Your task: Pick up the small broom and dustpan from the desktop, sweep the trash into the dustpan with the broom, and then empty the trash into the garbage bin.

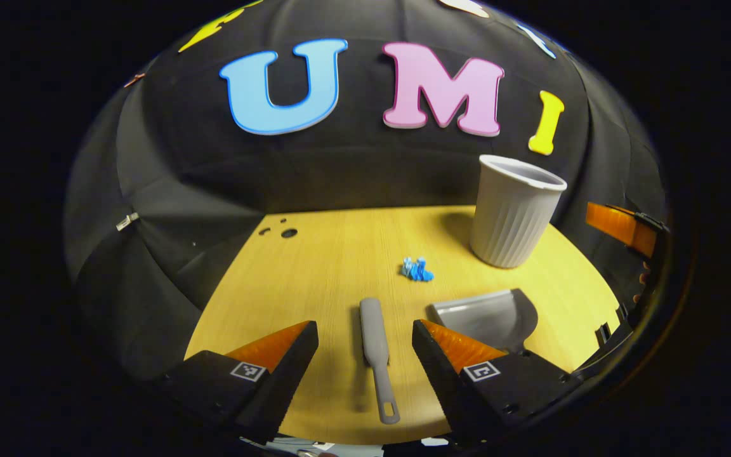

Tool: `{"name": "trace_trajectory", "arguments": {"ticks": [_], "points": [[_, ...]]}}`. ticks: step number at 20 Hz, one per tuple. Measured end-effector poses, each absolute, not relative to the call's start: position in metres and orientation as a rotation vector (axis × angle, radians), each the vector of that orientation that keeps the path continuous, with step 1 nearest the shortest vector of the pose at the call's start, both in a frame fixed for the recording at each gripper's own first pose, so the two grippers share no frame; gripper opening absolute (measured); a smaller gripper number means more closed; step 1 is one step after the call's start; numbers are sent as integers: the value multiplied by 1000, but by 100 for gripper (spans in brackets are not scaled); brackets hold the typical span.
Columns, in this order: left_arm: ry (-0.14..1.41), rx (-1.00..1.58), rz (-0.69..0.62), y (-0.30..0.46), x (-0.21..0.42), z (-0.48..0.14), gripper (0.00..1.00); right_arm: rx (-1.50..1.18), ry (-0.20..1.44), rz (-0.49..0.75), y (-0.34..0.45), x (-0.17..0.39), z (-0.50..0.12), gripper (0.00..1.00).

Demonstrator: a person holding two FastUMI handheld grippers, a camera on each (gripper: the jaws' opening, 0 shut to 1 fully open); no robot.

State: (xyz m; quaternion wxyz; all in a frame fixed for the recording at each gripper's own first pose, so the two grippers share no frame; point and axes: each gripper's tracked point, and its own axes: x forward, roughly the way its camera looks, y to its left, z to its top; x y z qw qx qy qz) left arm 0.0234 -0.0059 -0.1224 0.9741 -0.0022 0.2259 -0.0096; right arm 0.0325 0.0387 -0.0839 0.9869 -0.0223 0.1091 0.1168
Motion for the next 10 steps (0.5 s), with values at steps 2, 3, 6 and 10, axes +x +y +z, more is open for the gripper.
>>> {"name": "trace_trajectory", "arguments": {"ticks": [2,3,6,10], "points": [[555,-28,-29,-8,25,-149,97,-50,250,227,39,29,-97,97],[601,-39,-31,-8,25,-161,97,-46,262,228,39,27,-101,97],[737,-66,-50,-15,25,-196,97,-37,305,219,37,25,-115,97],[884,-62,-58,-20,28,-234,97,-49,347,216,33,26,-131,97]]}}
